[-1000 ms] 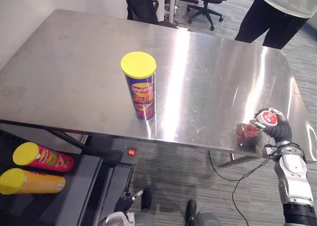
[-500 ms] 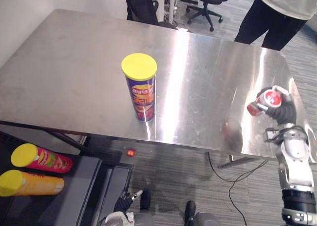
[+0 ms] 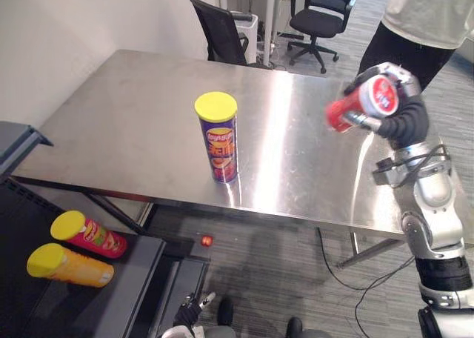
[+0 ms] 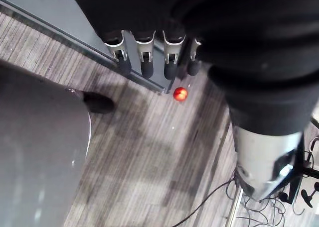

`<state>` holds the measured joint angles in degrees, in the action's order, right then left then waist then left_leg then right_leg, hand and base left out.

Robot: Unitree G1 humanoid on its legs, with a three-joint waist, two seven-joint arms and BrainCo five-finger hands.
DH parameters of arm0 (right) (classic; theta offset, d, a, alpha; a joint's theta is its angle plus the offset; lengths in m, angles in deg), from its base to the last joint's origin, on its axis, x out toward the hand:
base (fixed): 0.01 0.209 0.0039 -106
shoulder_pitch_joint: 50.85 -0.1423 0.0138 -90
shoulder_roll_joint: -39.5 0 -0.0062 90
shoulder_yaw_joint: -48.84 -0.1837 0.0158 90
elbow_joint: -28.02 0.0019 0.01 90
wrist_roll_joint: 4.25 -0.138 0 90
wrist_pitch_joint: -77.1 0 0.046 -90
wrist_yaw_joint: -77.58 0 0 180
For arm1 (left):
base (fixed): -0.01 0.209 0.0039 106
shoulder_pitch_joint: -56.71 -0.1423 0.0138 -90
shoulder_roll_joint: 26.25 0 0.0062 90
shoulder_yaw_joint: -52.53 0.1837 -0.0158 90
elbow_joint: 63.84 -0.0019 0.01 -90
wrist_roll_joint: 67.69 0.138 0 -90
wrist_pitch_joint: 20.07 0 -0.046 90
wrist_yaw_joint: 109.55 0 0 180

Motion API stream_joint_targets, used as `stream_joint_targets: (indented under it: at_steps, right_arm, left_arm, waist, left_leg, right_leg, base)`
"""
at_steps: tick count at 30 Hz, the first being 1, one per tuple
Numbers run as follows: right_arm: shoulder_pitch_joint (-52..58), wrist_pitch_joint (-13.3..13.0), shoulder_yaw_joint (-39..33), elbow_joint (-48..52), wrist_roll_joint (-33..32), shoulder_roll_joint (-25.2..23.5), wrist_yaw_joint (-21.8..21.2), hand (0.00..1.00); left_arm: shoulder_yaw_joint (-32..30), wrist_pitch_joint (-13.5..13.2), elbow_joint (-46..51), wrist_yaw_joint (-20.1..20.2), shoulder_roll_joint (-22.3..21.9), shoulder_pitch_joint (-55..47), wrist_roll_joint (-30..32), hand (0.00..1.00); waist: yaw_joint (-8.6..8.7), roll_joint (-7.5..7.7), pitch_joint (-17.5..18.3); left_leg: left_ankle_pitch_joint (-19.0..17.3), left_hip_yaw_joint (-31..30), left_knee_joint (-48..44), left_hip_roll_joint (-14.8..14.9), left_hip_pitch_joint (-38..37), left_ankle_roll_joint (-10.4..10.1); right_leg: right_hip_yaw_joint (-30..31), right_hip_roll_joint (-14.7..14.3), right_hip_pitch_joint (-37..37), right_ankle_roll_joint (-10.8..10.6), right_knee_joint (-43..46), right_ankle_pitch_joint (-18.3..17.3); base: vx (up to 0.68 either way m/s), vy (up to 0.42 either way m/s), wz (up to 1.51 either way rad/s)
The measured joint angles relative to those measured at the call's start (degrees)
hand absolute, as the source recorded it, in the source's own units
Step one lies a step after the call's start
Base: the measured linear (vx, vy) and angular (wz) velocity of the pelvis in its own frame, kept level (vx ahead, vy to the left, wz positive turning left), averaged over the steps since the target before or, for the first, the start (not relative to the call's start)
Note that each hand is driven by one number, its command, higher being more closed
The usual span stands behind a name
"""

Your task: Put the gum and the chips on the shelf.

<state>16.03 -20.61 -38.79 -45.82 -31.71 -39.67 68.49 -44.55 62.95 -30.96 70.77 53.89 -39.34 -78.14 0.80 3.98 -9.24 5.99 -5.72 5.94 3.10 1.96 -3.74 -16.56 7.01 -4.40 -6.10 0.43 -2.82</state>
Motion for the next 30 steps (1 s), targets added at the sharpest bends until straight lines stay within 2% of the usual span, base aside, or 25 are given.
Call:
stream_joint_targets:
  at_steps: [3,5,7,8,9,10,11,12,13,14,15,16,17,18,19,20,21,22,23,24,25,26,28,30]
  right_arm:
    - [-2.78,-0.02,3.65,1.94,-2.96,2.47,-2.13,1.0]
    - [-5.86,-0.04,5.26,2.04,-4.78,3.97,-2.74,1.0]
    - [-11.12,-0.17,7.8,1.63,-6.73,4.97,-2.82,1.0]
    - [-12.42,-0.23,8.59,1.61,-7.28,5.36,-2.81,1.0]
    - [-14.57,-0.45,10.13,1.6,-7.59,6.24,-2.88,1.0]
    - [-15.39,-0.46,10.9,1.66,-7.58,6.42,-2.91,1.0]
    - [-16.03,-0.5,11.76,2.58,-7.53,6.69,-3.04,1.0]
    - [-15.77,-0.56,11.92,3.52,-7.53,7.19,-3.16,1.0]
    - [-15.8,-0.64,12.06,3.68,-7.5,7.38,-3.75,1.0]
    - [-15.81,-0.5,12.4,3.62,-7.39,7.27,-4.01,1.0]
    - [-15.8,-0.5,12.77,3.64,-7.38,7.24,-4.02,1.0]
    - [-15.72,-0.53,13.4,3.69,-7.38,7.38,-4.17,1.0]
    - [-15.71,-0.56,13.56,3.78,-7.38,7.94,-4.29,1.0]
    - [-15.6,-0.32,14.22,3.33,-7.38,8.17,-4.68,1.0]
    - [-15.46,-0.3,14.37,3.33,-7.4,8.04,-5.32,1.0]
    - [-15.46,-0.36,14.32,3.44,-7.4,7.87,-5.33,1.0]
    - [-14.87,-0.48,13.43,3.72,-7.47,8.32,-5.75,1.0]
    - [-14.65,-0.4,13.3,3.67,-7.48,7.21,-6.07,1.0]
    - [-14.45,-0.43,13.29,4.34,-7.5,7.19,-6.31,1.0]
    - [-13.51,-0.53,12.74,6.31,-7.51,8.26,-6.46,1.0]
    - [-11.95,-0.59,11.09,7.36,-7.51,8.93,-6.49,1.0]
    - [-11.26,-0.54,10.4,7.44,-7.5,8.78,-6.42,1.0]
    - [-8.8,-0.2,9.17,7.65,-7.1,7.5,-6.28,1.0]
    - [-7.76,-0.04,9.17,7.64,-6.18,6.37,-6.27,1.0]
  left_arm:
    - [-0.08,-0.2,0.14,0.05,0.06,-0.01,-0.04,0.0]
    - [-0.77,-0.55,0.71,-0.04,0.07,-0.02,-0.19,0.0]
    - [-3.47,-0.71,1.33,-0.21,-0.25,-0.21,-0.67,0.0]
    - [-4.12,-0.76,1.39,-0.32,-0.26,-0.41,-0.69,0.0]
    - [-4.88,-0.77,1.46,-0.64,-0.63,-1.04,-0.73,0.0]
    - [-5.63,-0.76,1.53,-0.89,-0.81,-1.71,-0.82,0.0]
    - [-7.36,-0.73,1.68,-1.76,-1.51,-3.48,-2.37,0.0]
    - [-8.58,-0.74,1.12,-2.34,-1.82,-4.42,-2.98,0.0]
    - [-10.63,-0.61,-0.18,-2.69,-2.09,-5.11,-3.15,0.0]
    - [-13.52,-0.24,-2.41,-2.89,-3.41,-6.07,-4.61,0.0]
    - [-15.33,-0.07,-2.68,-3.08,-4.05,-6.74,-5.05,0.0]
    - [-16.79,-0.07,-2.68,-3.51,-4.83,-7.92,-5.11,0.0]
    - [-17.51,-0.05,-2.53,-3.81,-5.4,-8.73,-5.17,0.0]
    - [-16.91,-0.38,-1.48,-4.07,-5.94,-8.82,-5.37,0.0]
    - [-15.98,-0.79,-0.16,-4.22,-5.85,-8.61,-5.78,0.0]
    - [-15.7,-1.17,0.82,-4.13,-5.67,-8.49,-5.92,0.0]
    - [-15.8,-1.59,0.47,-4.19,-5.12,-6.84,-6.31,0.0]
    - [-16.16,-1.5,0.44,-4.21,-5.11,-6.98,-6.3,0.0]
    - [-16.35,-1.43,0.35,-4.26,-5.36,-7.26,-6.24,0.0]
    - [-16.31,-1.19,-0.09,-4.31,-5.98,-7.4,-5.63,0.0]
    - [-15.42,-1.15,-0.17,-4.27,-6.34,-7.43,-4.18,0.0]
    - [-14.99,-1.13,-0.44,-4.18,-6.28,-7.41,-3.87,0.0]
    - [-13.43,-1.07,-1.7,-3.89,-5.67,-7.07,-1.98,0.0]
    - [-12.35,-0.35,-2.1,-3.85,-5.2,-7.72,-1.69,0.0]
  waist:
    - [-0.3,-0.07,0.05]
    - [-1.42,-0.19,-0.02]
    - [-3.25,-0.87,-0.81]
    - [-3.59,-1.24,-1.13]
    - [-4.86,-1.7,-2.02]
    - [-5.78,-2.08,-2.19]
    - [-6.22,-2.91,-2.3]
    - [-6.24,-2.91,-2.4]
    - [-5.98,-2.29,-2.5]
    - [-6.01,-1.32,-2.65]
    - [-5.89,-1.35,-2.58]
    - [-5.46,-1.94,-2.32]
    - [-5.28,-3.18,-2.16]
    - [-5.0,-3.15,-2.35]
    - [-4.87,-3.55,-2.12]
    - [-4.73,-2.89,-1.83]
    - [-2.76,-1.66,-1.22]
    - [-3.52,-1.32,-0.89]
    - [-3.09,-1.6,-0.62]
    - [-1.75,-2.96,0.16]
    - [-1.06,-4.94,1.04]
    - [-0.92,-5.32,1.28]
    - [-1.12,-5.04,1.51]
    - [-1.09,-4.96,1.59]
  left_leg:
    - [1.29,-5.14,-0.03,-0.49,1.31,-0.69]
    - [2.7,-9.38,-0.35,-0.9,2.85,-1.19]
    - [4.79,-15.39,-0.42,-1.79,4.63,-2.38]
    - [5.19,-17.11,-0.42,-2.14,4.95,-2.58]
    - [5.37,-18.64,-0.4,-2.84,5.19,-3.12]
    - [5.05,-18.38,-0.35,-3.08,5.69,-2.96]
    - [3.16,-13.38,-0.37,-2.52,7.3,-0.87]
    - [-0.18,-6.87,-0.45,-1.75,8.76,2.33]
    - [-2.79,3.13,-0.67,-0.81,10.3,6.01]
    - [-1.37,12.42,-9.53,-0.03,12.36,8.44]
    - [-1.27,15.34,-14.69,1.23,12.61,9.08]
    - [-3.86,19.01,-21.29,3.88,12.55,8.47]
    - [-3.68,20.46,-23.16,4.53,13.33,8.05]
    - [-1.96,23.68,-24.41,4.12,14.0,9.63]
    - [1.62,23.27,-20.55,3.53,13.89,9.56]
    - [5.02,21.92,-16.61,2.06,13.46,8.49]
    - [6.42,21.32,-12.64,-0.13,12.03,8.7]
    - [-2.26,26.17,-20.27,2.27,10.73,8.13]
    - [-4.58,27.93,-21.25,3.31,9.53,6.66]
    - [-6.74,30.39,-19.22,4.75,6.88,3.52]
    - [-6.9,30.42,-14.06,4.44,5.25,3.09]
    - [-6.89,31.03,-12.13,4.09,4.8,3.1]
    - [-5.81,31.09,-7.68,2.05,3.4,4.16]
    - [-5.47,30.74,-5.91,0.46,1.31,4.66]
  right_leg:
    - [-4.95,0.32,0.03,0.13,3.13,-2.12]
    - [-9.01,0.42,0.1,0.25,4.93,-3.5]
    - [-14.96,1.14,0.28,0.39,9.05,-6.42]
    - [-16.4,1.57,0.43,0.39,10.59,-7.51]
    - [-18.44,3.11,1.2,0.47,14.66,-9.82]
    - [-19.37,3.81,1.8,0.66,16.45,-10.69]
    - [-21.83,4.37,2.09,0.91,17.59,-11.33]
    - [-23.9,5.03,1.99,0.83,16.65,-10.95]
    - [-26.15,7.12,2.37,1.17,15.99,-10.28]
    - [-27.19,10.51,3.26,0.77,16.8,-9.33]
    - [-27.59,11.3,3.3,0.49,17.09,-9.09]
    - [-28.56,11.78,3.06,0.35,18.28,-9.01]
    - [-29.19,11.55,2.97,0.35,19.48,-9.01]
    - [-29.42,12.54,3.36,0.68,21.15,-9.07]
    - [-29.25,8.8,3.41,1.7,17.36,-9.75]
    - [-29.69,6.82,3.47,3.11,13.96,-9.17]
    - [-33.09,6.77,2.62,4.5,9.04,-6.36]
    - [-35.27,7.33,2.3,3.98,9.12,-5.23]
    - [-36.81,7.32,1.83,3.9,8.85,-4.92]
    - [-40.35,7.07,1.5,3.23,8.75,-4.48]
    - [-43.49,6.89,1.04,2.76,8.77,-4.04]
    - [-44.53,6.88,0.86,2.52,8.81,-3.83]
    - [-47.69,7.79,-0.47,1.93,8.9,-2.83]
    - [-48.11,8.82,-2.01,1.45,8.8,-1.93]
  base:
    - [-0.06,-0.066,0.82]
    - [-0.05,-0.085,1.2]
    - [-0.06,-0.092,1.37]
    - [-0.08,-0.082,1.34]
    - [-0.08,-0.057,0.9]
    - [-0.13,-0.057,0.94]
    - [-0.14,-0.039,0.88]
    - [-0.15,0.016,1.14]
    - [-0.08,0.069,1.01]
    - [-0.03,0.074,0.75]
    - [0.01,0.028,0.54]
    - [0.0,0.005,0.46]
    - [-0.07,0.056,0.7]
    - [-0.16,0.063,0.95]
    - [-0.22,0.026,1.07]
    - [-0.26,-0.091,1.64]
    - [-0.26,-0.147,1.45]
    - [-0.2,-0.122,1.4]
    - [-0.12,-0.019,1.13]
    - [-0.07,0.081,1.44]
    - [-0.09,0.118,1.37]
    - [-0.1,0.147,1.11]
    - [-0.09,0.146,0.69]
    - [-0.07,0.172,0.21]
